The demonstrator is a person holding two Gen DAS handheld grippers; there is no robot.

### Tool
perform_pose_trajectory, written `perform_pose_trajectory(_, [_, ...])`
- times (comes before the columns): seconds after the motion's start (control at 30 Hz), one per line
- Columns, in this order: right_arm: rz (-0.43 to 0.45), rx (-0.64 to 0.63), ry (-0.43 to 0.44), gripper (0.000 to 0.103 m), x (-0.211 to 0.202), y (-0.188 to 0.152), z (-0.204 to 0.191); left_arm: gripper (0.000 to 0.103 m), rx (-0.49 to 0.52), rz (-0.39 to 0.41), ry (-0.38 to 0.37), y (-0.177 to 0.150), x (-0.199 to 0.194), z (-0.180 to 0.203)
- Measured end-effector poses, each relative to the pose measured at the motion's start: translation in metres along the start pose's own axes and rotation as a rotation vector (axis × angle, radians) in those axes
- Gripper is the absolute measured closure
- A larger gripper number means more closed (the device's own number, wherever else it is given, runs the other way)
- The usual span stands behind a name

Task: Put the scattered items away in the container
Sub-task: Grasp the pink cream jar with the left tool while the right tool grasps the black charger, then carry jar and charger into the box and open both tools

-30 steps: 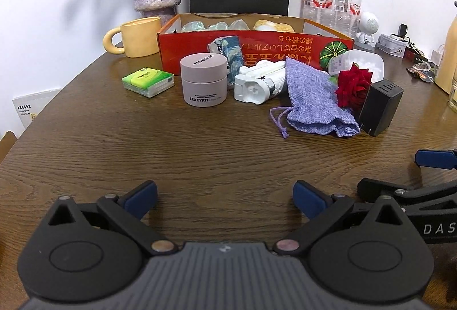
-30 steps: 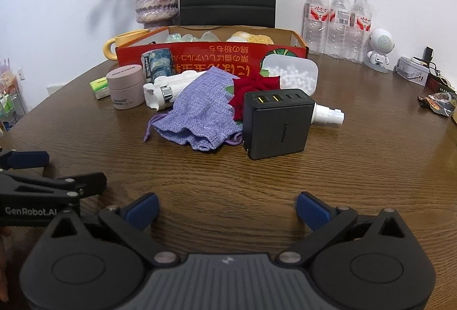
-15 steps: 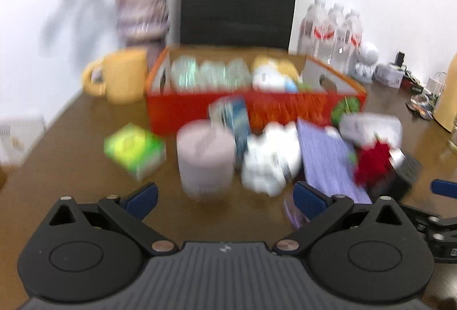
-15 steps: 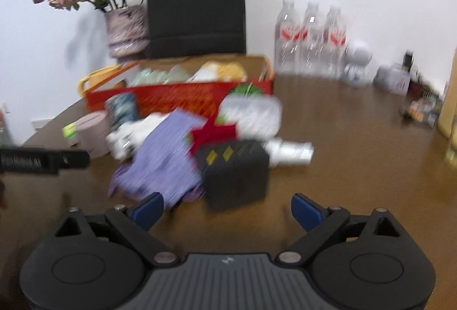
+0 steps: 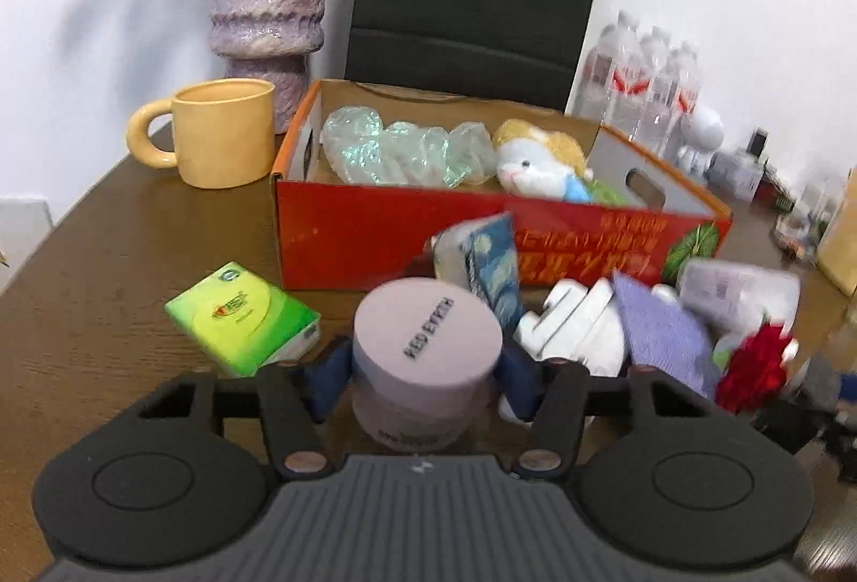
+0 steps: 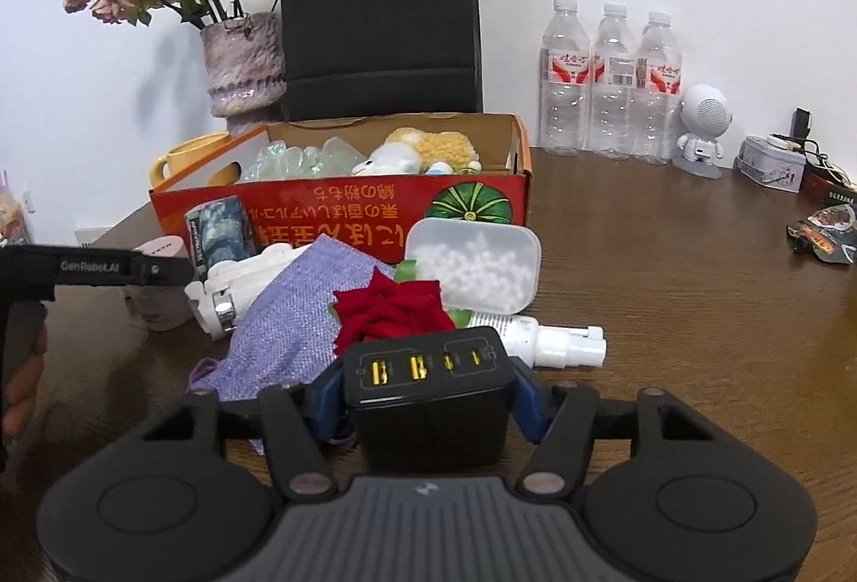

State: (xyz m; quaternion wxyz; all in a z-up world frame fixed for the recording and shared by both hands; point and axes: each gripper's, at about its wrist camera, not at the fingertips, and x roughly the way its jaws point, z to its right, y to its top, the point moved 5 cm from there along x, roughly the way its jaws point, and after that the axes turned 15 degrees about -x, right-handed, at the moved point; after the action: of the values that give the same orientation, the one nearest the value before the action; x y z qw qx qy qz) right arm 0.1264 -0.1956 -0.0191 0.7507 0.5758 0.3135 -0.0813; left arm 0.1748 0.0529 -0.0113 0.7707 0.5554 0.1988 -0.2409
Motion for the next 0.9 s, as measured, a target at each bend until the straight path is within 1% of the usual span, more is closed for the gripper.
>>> perform_pose_trajectory(0.07, [-0.01,0.007,0.011,0.043,-0.006,-0.002,0.0,0.046,-0.011,-0.005,0.021,-0.005,-0.009,-0.001])
perform_pose_trajectory(0.2, [-0.037,0.042,0.042,0.043,-0.024,-0.011,0.0,0.045,-0.087,-0.067,0.079,-0.024,-0.047,-0.005])
perform_pose_trajectory(0.3, [-0.049,0.017,0.038,0.043,-0.039,-0.021,-0.005,0.044,-0.129,-0.098,0.018,-0.046,-0.077,-0.005])
perform_pose_trajectory(0.33, [-0.047,0.005,0.034,0.043,-0.042,-0.023,-0.007,0.037,-0.121,-0.103,0.005,-0.052,-0.082,-0.003])
perform_pose_trajectory(0.37, [-0.044,-0.004,0.028,0.043,-0.045,-0.025,-0.008,0.03,-0.108,-0.103,0.011,-0.057,-0.083,-0.003])
perform_pose_trajectory(0.4, [-0.039,-0.009,0.026,0.043,-0.046,-0.027,-0.009,0.015,-0.095,-0.101,0.023,-0.061,-0.083,-0.002])
perform_pose_trajectory(0.47, [-0.029,-0.009,0.022,0.043,-0.045,-0.027,-0.009,0.014,-0.09,-0.108,0.058,-0.062,-0.078,-0.004])
perform_pose_trajectory(0.5, [-0.03,-0.009,0.018,0.043,-0.043,-0.026,-0.009,0.014,-0.089,-0.113,0.077,-0.062,-0.075,-0.004])
perform_pose_trajectory(0.57, [-0.035,-0.015,0.007,0.043,-0.042,-0.025,-0.01,0.017,-0.088,-0.11,0.072,-0.059,-0.073,-0.003])
perform_pose_trajectory(0.6, [-0.034,-0.023,0.002,0.042,-0.043,-0.025,-0.01,0.022,-0.082,-0.105,0.061,-0.059,-0.073,-0.002])
perform_pose_trajectory(0.63, [-0.032,-0.028,0.0,0.042,-0.044,-0.025,-0.011,0.033,-0.076,-0.1,0.049,-0.058,-0.075,-0.001])
perform_pose_trajectory(0.67, [-0.029,-0.033,-0.001,0.043,-0.045,-0.026,-0.011,0.04,-0.07,-0.102,0.034,-0.059,-0.075,0.001])
perform_pose_trajectory(0.7, [-0.029,-0.032,0.0,0.044,-0.045,-0.026,-0.012,0.043,-0.064,-0.103,0.032,-0.06,-0.075,0.003])
perform_pose_trajectory(0.77, [-0.034,-0.025,0.0,0.044,-0.046,-0.026,-0.011,0.045,-0.049,-0.101,0.041,-0.06,-0.076,0.007])
perform_pose_trajectory(0.8, [-0.038,-0.015,-0.002,0.044,-0.046,-0.025,-0.01,0.047,-0.052,-0.099,0.032,-0.058,-0.078,0.009])
perform_pose_trajectory(0.87, [-0.038,0.014,0.027,0.044,-0.047,-0.022,-0.008,0.047,-0.064,-0.096,0.002,-0.049,-0.083,0.012])
perform_pose_trajectory(0.9, [-0.031,0.018,0.041,0.044,-0.049,-0.018,-0.007,0.047,-0.07,-0.089,-0.027,-0.041,-0.086,0.015])
